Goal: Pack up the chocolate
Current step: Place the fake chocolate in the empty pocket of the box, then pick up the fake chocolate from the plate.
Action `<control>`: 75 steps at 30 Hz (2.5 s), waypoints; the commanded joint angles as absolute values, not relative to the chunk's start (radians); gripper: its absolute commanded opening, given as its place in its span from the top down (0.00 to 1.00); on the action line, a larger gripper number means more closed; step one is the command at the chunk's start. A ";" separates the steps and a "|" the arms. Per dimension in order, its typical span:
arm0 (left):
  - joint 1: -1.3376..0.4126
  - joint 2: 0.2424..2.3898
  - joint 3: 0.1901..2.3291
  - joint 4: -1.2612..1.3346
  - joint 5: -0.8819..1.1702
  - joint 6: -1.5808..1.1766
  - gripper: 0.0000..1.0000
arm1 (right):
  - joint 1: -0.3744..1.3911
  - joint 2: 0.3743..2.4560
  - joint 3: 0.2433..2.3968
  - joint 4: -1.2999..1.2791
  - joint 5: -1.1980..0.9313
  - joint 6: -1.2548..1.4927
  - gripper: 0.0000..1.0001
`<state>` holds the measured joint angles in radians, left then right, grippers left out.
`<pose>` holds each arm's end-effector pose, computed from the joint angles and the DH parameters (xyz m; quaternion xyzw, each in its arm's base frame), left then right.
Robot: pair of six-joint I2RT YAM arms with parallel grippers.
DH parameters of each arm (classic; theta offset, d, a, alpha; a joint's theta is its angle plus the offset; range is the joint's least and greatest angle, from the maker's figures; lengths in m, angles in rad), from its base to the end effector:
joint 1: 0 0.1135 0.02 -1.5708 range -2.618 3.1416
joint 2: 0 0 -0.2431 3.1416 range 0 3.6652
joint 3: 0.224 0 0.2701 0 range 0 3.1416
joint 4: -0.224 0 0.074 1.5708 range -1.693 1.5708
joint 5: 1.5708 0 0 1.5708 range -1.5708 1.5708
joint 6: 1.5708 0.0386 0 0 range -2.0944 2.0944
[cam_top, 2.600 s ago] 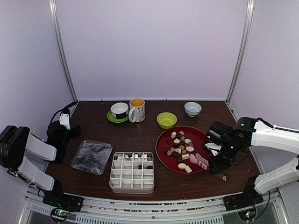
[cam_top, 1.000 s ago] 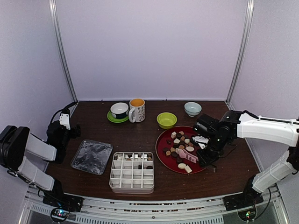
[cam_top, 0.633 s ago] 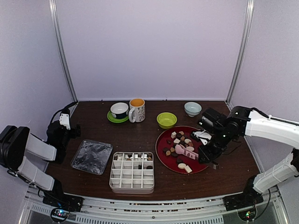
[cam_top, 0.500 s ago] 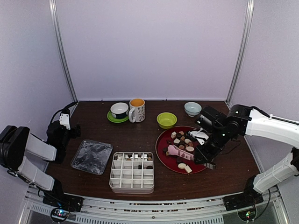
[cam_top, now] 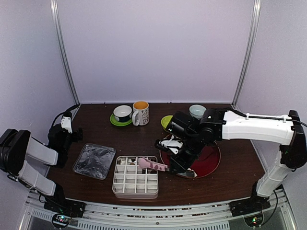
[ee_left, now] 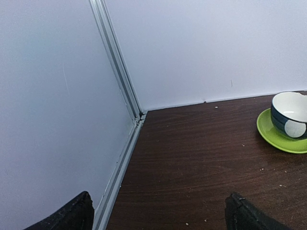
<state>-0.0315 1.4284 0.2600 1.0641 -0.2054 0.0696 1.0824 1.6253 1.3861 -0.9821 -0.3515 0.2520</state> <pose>0.2551 -0.0002 0.1237 -0.0312 0.7416 0.0888 0.6642 0.1483 0.3074 0.2486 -0.4189 0.8750 0.2412 0.0279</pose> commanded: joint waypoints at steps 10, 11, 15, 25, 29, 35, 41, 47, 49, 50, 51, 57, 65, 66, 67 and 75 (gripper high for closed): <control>-0.023 1.428 0.276 1.091 -0.211 0.069 0.02 | 1.134 1.785 1.562 -0.960 -0.312 0.230 0.84; -0.023 1.428 0.276 1.091 -0.211 0.069 0.02 | 1.139 1.792 1.569 -0.969 -0.309 0.223 0.83; -0.023 1.428 0.276 1.091 -0.211 0.069 0.02 | 1.145 1.804 1.570 -0.977 -0.297 0.224 0.77; -0.022 1.428 0.276 1.091 -0.210 0.069 0.02 | 1.145 1.817 1.596 -0.979 -0.278 0.233 0.66; -0.022 1.428 0.276 1.091 -0.211 0.069 0.02 | 1.145 1.811 1.601 -0.977 -0.267 0.235 0.68; -0.023 1.428 0.276 1.092 -0.210 0.069 0.02 | 1.142 1.726 1.558 -0.914 -0.215 0.254 0.71; -0.022 1.428 0.276 1.092 -0.211 0.069 0.02 | 1.114 1.590 1.449 -0.807 -0.129 0.315 0.71; -0.022 1.428 0.276 1.091 -0.209 0.069 0.02 | 1.057 1.430 1.317 -0.767 -0.075 0.358 0.71; -0.023 1.428 0.276 1.092 -0.211 0.069 0.02 | 1.036 1.394 1.280 -0.780 -0.063 0.365 0.71; -0.023 1.427 0.276 1.091 -0.210 0.069 0.02 | 1.027 1.379 1.264 -0.787 -0.058 0.368 0.71; -0.022 1.428 0.276 1.091 -0.211 0.069 0.02 | 1.019 1.365 1.249 -0.796 -0.050 0.373 0.71; -0.022 1.427 0.276 1.091 -0.211 0.069 0.02 | 0.981 1.280 1.161 -0.801 -0.035 0.399 0.71; -0.023 1.426 0.276 1.091 -0.210 0.069 0.02 | 0.963 1.240 1.126 -0.808 -0.052 0.408 0.72; -0.023 1.428 0.276 1.091 -0.211 0.069 0.02 | 0.962 1.238 1.123 -0.806 -0.053 0.408 0.72; -0.023 1.428 0.276 1.091 -0.211 0.069 0.02 | 0.960 1.238 1.122 -0.805 -0.054 0.408 0.72; -0.023 1.428 0.276 1.091 -0.211 0.068 0.02 | 0.951 1.229 1.103 -0.795 -0.063 0.405 0.72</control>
